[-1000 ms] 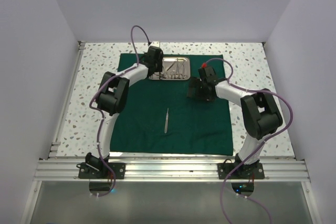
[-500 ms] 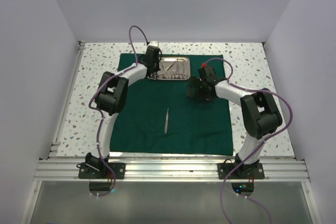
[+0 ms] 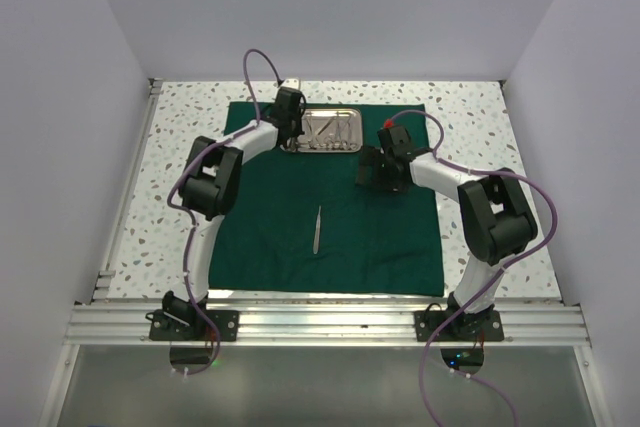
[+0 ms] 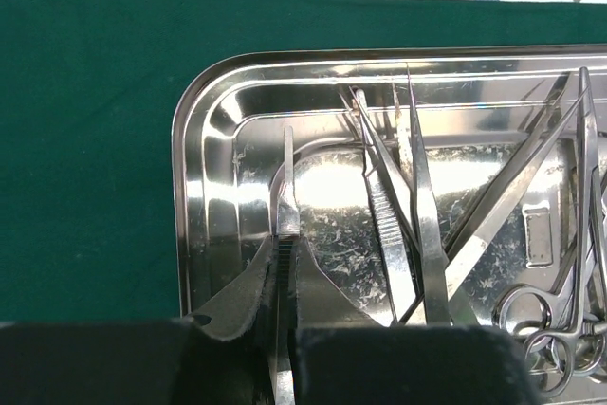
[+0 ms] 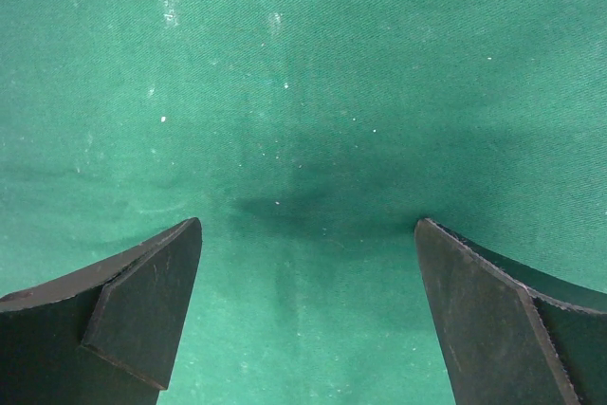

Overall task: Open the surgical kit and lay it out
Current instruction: Pick up the medical item from the container.

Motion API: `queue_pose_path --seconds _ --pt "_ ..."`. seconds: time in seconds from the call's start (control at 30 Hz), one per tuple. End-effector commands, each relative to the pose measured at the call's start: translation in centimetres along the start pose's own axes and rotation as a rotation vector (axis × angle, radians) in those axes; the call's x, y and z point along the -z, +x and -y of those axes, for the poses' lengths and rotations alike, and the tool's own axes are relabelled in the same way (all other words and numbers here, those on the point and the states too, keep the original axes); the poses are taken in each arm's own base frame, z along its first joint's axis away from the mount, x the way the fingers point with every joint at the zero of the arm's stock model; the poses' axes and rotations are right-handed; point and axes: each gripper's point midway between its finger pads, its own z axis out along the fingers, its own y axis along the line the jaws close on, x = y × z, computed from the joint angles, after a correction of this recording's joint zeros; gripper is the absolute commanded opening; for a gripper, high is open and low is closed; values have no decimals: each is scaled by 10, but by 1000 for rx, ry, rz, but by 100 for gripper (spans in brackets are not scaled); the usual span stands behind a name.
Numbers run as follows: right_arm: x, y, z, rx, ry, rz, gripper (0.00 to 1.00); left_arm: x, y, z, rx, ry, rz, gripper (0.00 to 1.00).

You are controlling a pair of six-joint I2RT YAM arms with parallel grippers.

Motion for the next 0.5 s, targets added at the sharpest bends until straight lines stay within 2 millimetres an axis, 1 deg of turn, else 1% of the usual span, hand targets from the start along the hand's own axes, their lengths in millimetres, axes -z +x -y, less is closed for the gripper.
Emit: queue_pose_path --seconds 0.0,0.03,0.1,0.13,0.27,0.37,0.47 --pt "-2 -12 -9 -8 -28 25 98 13 45 -19 -67 -35 -187 0" --pt "-2 -12 -9 -8 -28 25 98 17 28 -16 -64 -34 -153 0" --pt "-1 -12 -10 -7 -28 26 98 22 12 -14 -68 -34 -126 0" --pt "-1 -12 -10 -5 -28 26 98 27 -3 -11 -64 -28 -97 0" --pt "0 -11 -10 -4 -29 26 98 38 -28 -6 -52 -11 -44 0" --pt "-1 -12 -10 -6 -29 28 98 44 -32 -5 -50 -7 -36 0" --pt "0 -11 -10 -4 -29 26 98 42 -23 -10 -60 -27 -62 0"
